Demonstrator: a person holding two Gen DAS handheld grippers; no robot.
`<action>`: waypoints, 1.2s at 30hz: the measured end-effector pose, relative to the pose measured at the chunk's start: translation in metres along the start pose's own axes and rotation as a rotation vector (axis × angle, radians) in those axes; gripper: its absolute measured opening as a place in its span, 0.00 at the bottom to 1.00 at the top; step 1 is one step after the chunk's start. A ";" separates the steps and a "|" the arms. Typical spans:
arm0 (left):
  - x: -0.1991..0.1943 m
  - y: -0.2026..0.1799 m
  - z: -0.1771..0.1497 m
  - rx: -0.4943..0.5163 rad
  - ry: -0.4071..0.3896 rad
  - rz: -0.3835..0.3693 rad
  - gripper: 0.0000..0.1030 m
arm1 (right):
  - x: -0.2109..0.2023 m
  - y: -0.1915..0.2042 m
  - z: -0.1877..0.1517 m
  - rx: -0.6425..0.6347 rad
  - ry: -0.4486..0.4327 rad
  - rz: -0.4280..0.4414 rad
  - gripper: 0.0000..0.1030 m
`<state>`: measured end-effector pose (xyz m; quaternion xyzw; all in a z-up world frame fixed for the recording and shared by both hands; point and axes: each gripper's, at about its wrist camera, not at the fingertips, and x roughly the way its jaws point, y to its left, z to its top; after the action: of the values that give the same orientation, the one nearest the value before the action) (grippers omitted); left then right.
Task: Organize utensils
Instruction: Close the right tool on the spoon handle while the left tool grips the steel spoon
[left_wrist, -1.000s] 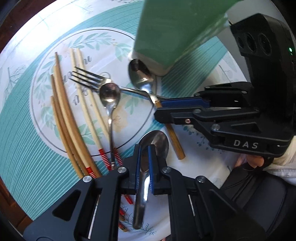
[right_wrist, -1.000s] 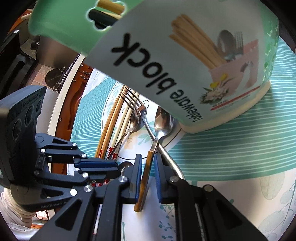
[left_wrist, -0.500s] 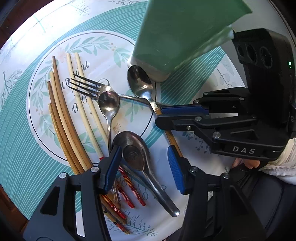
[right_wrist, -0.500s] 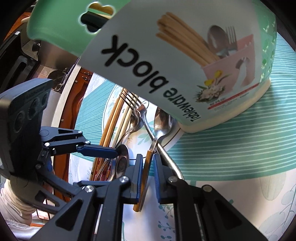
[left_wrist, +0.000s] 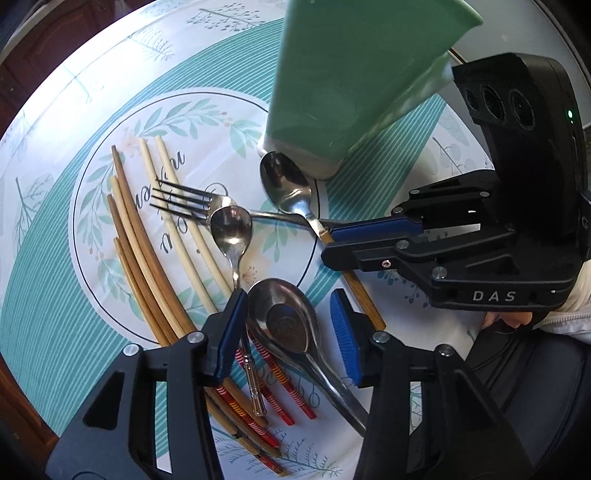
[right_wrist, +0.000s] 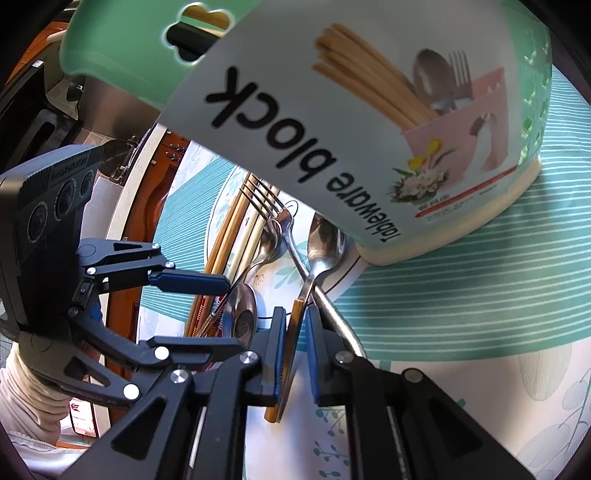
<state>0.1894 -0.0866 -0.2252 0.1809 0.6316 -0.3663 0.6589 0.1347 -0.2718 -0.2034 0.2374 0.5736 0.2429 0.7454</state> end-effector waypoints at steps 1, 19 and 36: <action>0.002 -0.002 0.002 0.009 0.000 0.004 0.38 | 0.002 0.002 -0.001 0.001 0.000 0.000 0.09; 0.012 0.011 -0.002 0.041 0.029 0.030 0.25 | -0.002 -0.005 -0.001 0.008 -0.001 0.013 0.09; -0.016 -0.029 -0.007 -0.003 -0.120 0.284 0.00 | 0.001 0.003 0.011 0.016 0.029 -0.022 0.08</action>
<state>0.1651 -0.0969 -0.2043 0.2449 0.5599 -0.2786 0.7409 0.1452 -0.2696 -0.2003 0.2333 0.5891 0.2333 0.7377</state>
